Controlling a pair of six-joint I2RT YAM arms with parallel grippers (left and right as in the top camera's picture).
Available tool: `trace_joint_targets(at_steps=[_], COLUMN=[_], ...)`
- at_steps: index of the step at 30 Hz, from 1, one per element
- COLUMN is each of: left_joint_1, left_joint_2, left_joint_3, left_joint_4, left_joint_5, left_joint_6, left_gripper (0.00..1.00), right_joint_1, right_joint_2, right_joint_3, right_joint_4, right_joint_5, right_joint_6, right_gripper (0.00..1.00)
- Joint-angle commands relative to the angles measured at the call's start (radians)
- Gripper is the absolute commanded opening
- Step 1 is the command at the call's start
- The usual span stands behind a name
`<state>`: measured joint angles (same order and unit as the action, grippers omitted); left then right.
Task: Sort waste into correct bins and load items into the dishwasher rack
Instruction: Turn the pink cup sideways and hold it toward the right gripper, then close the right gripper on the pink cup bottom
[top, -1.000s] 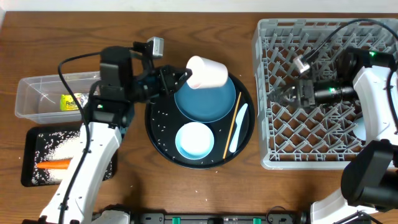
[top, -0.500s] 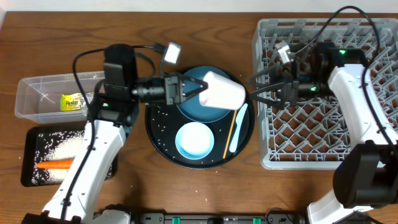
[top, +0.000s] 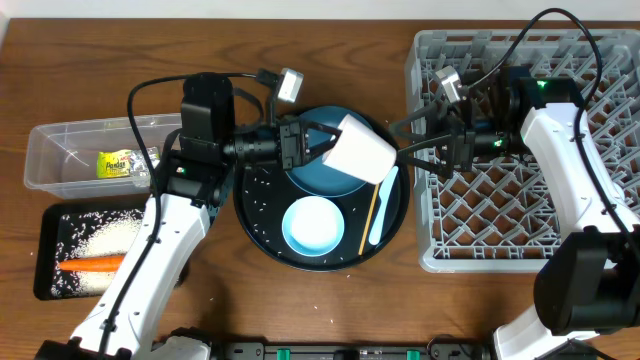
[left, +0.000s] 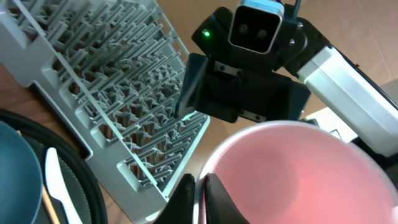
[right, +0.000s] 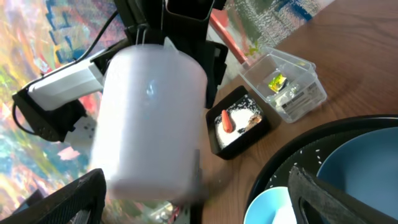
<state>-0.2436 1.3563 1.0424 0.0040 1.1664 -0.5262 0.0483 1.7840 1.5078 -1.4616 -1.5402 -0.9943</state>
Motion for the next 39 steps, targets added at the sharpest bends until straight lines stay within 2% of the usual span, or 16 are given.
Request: trace_joint_targets(at_steps=[1,13,21,27,32,39], left_joint_1=[-0.002,0.008,0.008,0.008,0.008,0.008], left_joint_2=[0.01,0.01,0.01,0.01,0.01,0.01], left_joint_3=[0.007,0.007,0.007,0.007,0.007,0.007], left_joint_4=[0.005,0.023,0.114,0.11,0.109,0.103], left_joint_5=[-0.01,-0.054,-0.06,-0.033,-0.007,-0.007], left_joint_6=[-0.002,-0.037,-0.142,-0.141,-0.142,-0.142], left_gripper=[0.06,0.06,0.06,0.06,0.06,0.06], right_joint_1=[0.031,0.044,0.104,0.109,0.096,0.091], right_joint_2=[-0.024,-0.024,-0.024,-0.024,-0.024,-0.025], right_joint_3=[-0.001,-0.001,-0.001,-0.001,-0.001,-0.001], right_joint_4=[-0.014,-0.037,-0.033,-0.022,-0.011,-0.011], right_joint_5=[-0.019,-0.019,-0.019,-0.019,-0.02,-0.02], right_joint_6=[-0.009,-0.033,-0.113,-0.13,-0.131,-0.23], right_gripper=[0.88,0.88,0.87,0.83,0.84,0.84])
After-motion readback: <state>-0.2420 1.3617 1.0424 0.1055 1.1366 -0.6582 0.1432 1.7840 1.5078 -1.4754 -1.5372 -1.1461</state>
